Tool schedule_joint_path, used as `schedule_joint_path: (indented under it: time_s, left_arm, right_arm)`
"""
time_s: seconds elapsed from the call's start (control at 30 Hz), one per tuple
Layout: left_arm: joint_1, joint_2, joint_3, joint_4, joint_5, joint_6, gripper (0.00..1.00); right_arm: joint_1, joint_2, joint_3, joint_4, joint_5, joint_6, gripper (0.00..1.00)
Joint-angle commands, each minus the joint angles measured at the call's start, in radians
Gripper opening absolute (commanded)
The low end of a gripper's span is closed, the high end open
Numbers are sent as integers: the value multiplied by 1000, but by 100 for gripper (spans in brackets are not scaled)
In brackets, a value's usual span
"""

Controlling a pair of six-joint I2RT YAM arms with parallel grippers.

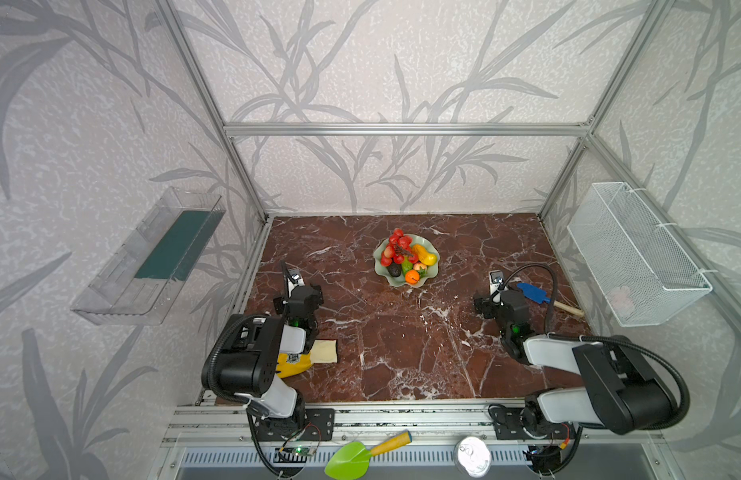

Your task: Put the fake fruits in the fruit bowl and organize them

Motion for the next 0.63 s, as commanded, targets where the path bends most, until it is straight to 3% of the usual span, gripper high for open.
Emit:
schedule_joint_path:
  time_s: [0.0, 0.03, 0.1, 0.2, 0.3, 0.4, 0.6]
  left_arm:
    - [17, 28, 27, 134, 16, 10, 99]
    - [14, 17, 28, 108, 22, 4, 99]
    - [15, -11, 48, 21, 30, -8, 99]
    - [14, 25, 25, 132, 29, 15, 99]
    - [14, 11, 32, 88, 31, 1, 99]
    - [22, 13, 38, 81, 57, -1, 99]
    - [44, 9, 35, 76, 95, -8, 99]
  right_arm:
    - [-21, 97, 23, 250, -49, -45, 99]
    - [-24, 150, 20, 332, -44, -52, 99]
    - [-60, 122, 11, 274, -52, 14, 99]
    - [-83, 201, 17, 375, -66, 19, 99]
    - [-73, 146, 67, 187, -82, 17, 99]
    - [-71, 194, 47, 307, -76, 0, 99]
    - [-64, 182, 50, 277, -37, 16, 99]
